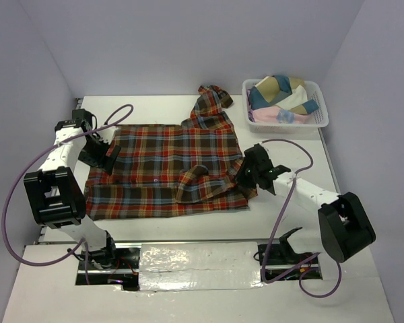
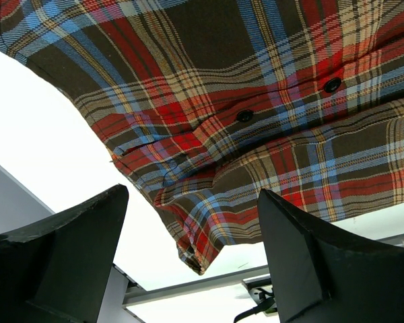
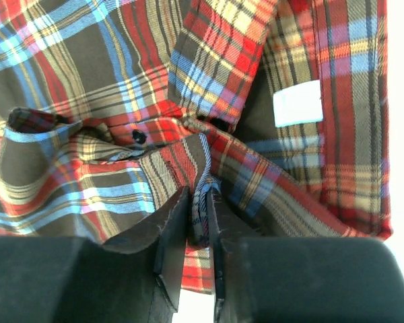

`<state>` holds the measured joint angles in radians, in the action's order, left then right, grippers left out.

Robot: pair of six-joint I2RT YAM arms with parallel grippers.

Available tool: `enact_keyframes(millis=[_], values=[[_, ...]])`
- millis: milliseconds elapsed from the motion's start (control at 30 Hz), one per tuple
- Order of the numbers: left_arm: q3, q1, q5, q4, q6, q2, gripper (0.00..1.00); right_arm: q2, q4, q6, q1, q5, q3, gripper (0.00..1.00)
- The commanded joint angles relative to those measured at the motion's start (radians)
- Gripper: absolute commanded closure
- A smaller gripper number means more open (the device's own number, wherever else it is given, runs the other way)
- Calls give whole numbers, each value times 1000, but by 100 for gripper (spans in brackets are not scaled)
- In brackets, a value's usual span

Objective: Fold and stack the long sleeve shirts
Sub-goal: Fold the shirt

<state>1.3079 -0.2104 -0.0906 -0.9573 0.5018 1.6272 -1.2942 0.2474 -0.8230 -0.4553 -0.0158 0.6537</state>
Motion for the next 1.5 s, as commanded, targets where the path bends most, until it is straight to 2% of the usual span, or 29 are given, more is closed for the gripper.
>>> enact_keyframes(millis=[0, 167, 233, 300, 367, 533, 700, 733, 800, 967, 1100, 1233, 1467], values=[[2, 3, -8, 0, 18, -26, 9, -23, 22, 103, 3, -47, 67, 78], [-2, 2, -6, 0, 18, -21, 9, -68, 84, 209, -5, -82, 136, 87], [-1, 0, -6, 2, 17, -23, 9, -88, 92, 241, -11, -101, 162, 97], [1, -1, -6, -1, 17, -21, 9, -108, 105, 297, -26, -113, 196, 100], [2, -1, -6, -3, 20, -21, 9, -116, 104, 346, -45, -124, 224, 100], [11, -3, -8, -6, 20, -20, 9, -108, 44, 588, -95, -128, 336, 100], [40, -3, -34, -12, 15, -15, 9, -77, -158, 858, -92, -95, 441, 100], [44, -3, -38, -15, 12, -13, 9, -80, -201, 956, -86, -86, 452, 100], [59, -3, -50, -17, 9, -10, 9, -118, -276, 1033, -66, -55, 521, 100], [85, -3, -77, -12, 6, -1, 9, -272, -197, 1201, -22, 68, 748, 100], [123, -1, -138, -9, 14, 8, 9, -346, -212, 1280, -23, 178, 839, 100], [166, 0, -189, -3, 23, 25, 9, -372, -296, 1349, -23, 182, 877, 100], [231, 2, -218, 2, 6, 57, 10, -539, -200, 1406, -23, 171, 1180, 100]])
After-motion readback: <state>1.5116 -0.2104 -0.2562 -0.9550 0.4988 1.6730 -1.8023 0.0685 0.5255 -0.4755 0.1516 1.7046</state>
